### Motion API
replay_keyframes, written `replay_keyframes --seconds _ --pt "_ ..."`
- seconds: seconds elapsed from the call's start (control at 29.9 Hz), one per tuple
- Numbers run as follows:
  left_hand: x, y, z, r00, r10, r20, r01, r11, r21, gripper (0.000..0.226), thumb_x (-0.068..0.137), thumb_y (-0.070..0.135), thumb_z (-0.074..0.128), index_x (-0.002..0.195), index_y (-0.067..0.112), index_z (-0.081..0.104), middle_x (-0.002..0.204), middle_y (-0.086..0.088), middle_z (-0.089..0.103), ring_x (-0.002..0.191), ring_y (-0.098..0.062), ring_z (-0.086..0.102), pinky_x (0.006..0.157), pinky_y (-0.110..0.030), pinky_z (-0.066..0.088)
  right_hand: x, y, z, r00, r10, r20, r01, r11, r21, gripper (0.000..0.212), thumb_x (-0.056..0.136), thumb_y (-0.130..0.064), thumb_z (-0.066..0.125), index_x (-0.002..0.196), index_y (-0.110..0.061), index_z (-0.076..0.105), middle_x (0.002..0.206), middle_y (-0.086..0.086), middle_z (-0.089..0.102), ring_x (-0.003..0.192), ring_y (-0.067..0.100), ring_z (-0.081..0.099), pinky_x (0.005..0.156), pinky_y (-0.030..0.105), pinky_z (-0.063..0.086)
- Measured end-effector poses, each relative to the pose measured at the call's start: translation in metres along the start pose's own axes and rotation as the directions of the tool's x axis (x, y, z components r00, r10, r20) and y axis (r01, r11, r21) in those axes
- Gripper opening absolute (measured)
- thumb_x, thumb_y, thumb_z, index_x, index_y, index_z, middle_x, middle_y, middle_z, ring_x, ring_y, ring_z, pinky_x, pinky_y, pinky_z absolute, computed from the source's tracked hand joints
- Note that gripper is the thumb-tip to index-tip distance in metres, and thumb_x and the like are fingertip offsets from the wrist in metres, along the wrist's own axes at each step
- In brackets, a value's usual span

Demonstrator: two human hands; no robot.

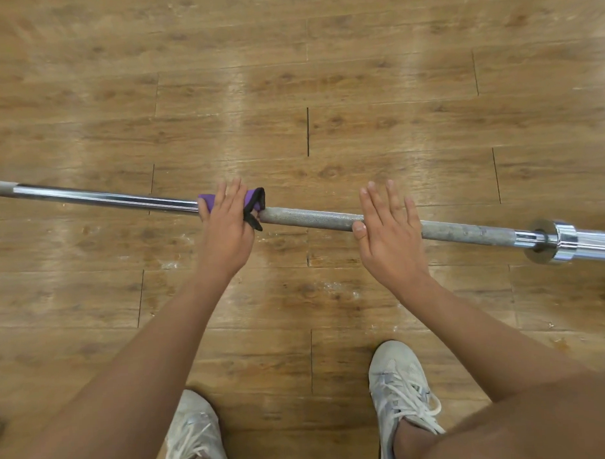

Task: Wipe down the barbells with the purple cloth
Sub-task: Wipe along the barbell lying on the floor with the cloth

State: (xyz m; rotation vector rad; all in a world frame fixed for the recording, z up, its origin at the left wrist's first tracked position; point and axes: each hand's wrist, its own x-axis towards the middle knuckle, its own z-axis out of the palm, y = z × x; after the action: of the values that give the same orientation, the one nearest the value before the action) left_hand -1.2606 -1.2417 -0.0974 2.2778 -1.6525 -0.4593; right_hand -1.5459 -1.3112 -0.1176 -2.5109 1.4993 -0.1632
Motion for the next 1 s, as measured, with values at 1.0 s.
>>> replay_keyframes --seconds 1.0 --pt "-0.046 0.004 -0.002 0.995 -0.062 0.074 0.051 0.988 0.144 0.062 0.093 0.023 0.031 0.153 0.010 0.038 0.162 -0.004 0.034 0.155 -0.022 0.013 0.122 -0.051 0.002 -0.068 -0.023 0.012 0.999 0.029 -0.037 -0.028 0.999 0.016 0.057 0.107 -0.035 0.030 0.160 -0.014 0.026 0.167 0.000 0.022 0.157 0.023 0.004 0.124 0.052 0.013"
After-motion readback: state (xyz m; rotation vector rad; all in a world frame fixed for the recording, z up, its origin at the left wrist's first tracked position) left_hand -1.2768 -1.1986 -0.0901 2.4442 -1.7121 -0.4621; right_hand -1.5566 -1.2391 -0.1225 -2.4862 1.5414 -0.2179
